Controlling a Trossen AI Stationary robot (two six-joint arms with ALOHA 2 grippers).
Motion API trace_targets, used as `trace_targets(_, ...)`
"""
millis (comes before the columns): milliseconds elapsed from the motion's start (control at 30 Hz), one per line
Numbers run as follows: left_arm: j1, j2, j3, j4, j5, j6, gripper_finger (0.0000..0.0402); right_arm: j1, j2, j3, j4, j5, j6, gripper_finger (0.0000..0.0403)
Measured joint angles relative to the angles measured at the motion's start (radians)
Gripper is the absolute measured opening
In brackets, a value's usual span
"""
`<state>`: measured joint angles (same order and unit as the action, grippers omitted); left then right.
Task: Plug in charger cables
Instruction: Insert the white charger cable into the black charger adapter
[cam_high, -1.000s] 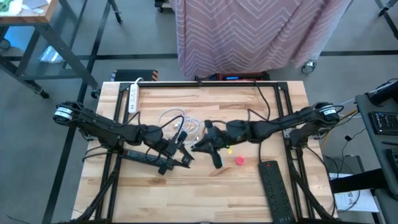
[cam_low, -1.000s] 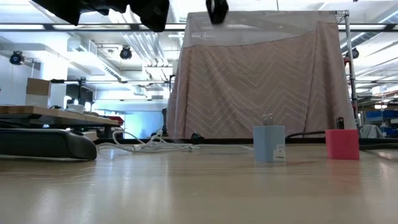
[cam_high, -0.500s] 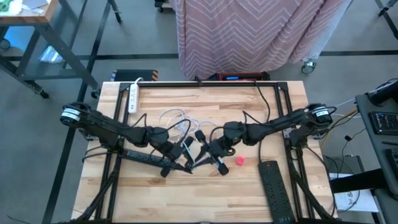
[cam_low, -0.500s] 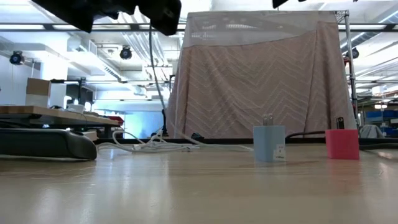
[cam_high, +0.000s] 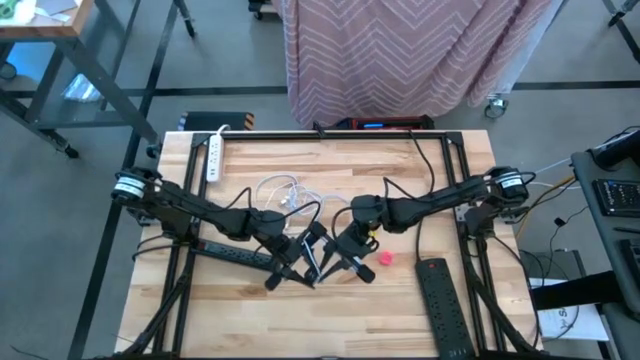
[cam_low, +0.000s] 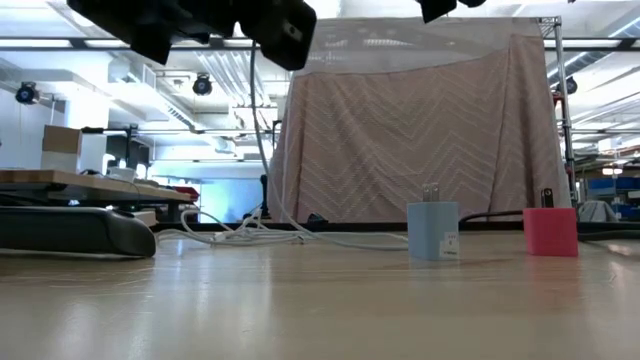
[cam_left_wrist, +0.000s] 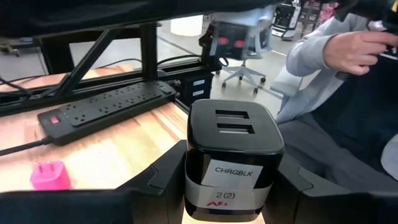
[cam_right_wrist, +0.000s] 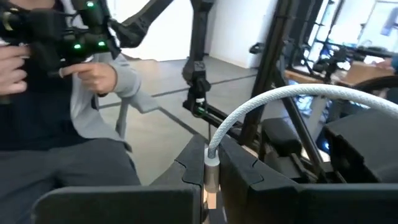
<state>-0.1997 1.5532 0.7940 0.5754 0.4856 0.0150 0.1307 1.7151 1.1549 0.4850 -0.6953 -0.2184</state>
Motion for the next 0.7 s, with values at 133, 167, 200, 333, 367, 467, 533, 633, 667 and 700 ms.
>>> trace_targets(133, 0.006, -0.021, -0.004, -0.018, -0.011, -0.010, 0.0134, 0.002, -0.014, 0.000, -0.004, 0.067, 0.049, 0.0010)
trace_targets(167, 0.007, -0.032, -0.004, -0.035, -0.021, -0.008, 0.0134, 0.003, -0.022, 0.000, -0.020, 0.093, 0.064, 0.0010)
trace_targets(200, 0.007, -0.046, -0.004, -0.053, -0.029, -0.007, 0.0135, 0.007, -0.029, -0.001, -0.032, 0.122, 0.070, 0.0010)
trace_targets(333, 0.005, -0.110, -0.022, -0.090, -0.056, 0.006, 0.0134, 0.034, -0.069, -0.008, -0.087, 0.280, 0.075, 0.0010)
trace_targets(367, 0.005, -0.125, -0.029, -0.090, -0.057, 0.006, 0.0134, 0.042, -0.075, -0.012, -0.097, 0.319, 0.090, 0.0010)
trace_targets(467, 0.005, -0.168, -0.055, -0.100, -0.065, 0.006, 0.0134, 0.061, -0.081, -0.031, -0.140, 0.381, 0.155, 0.0010)
trace_targets(533, 0.004, -0.194, -0.077, -0.102, -0.106, 0.007, 0.0134, 0.073, -0.081, -0.042, -0.142, 0.393, 0.215, 0.0010)
trace_targets(633, 0.005, -0.207, -0.097, -0.066, -0.157, 0.007, 0.0135, 0.091, -0.077, -0.063, -0.160, 0.444, 0.286, 0.0013)
trace_targets(667, 0.006, -0.205, -0.100, -0.063, -0.158, 0.007, 0.0135, 0.096, -0.075, -0.066, -0.172, 0.471, 0.301, 0.0017)
trace_targets(700, 0.006, -0.194, -0.100, -0.040, -0.159, 0.007, 0.0135, 0.100, -0.075, -0.070, -0.195, 0.489, 0.313, 0.0023)
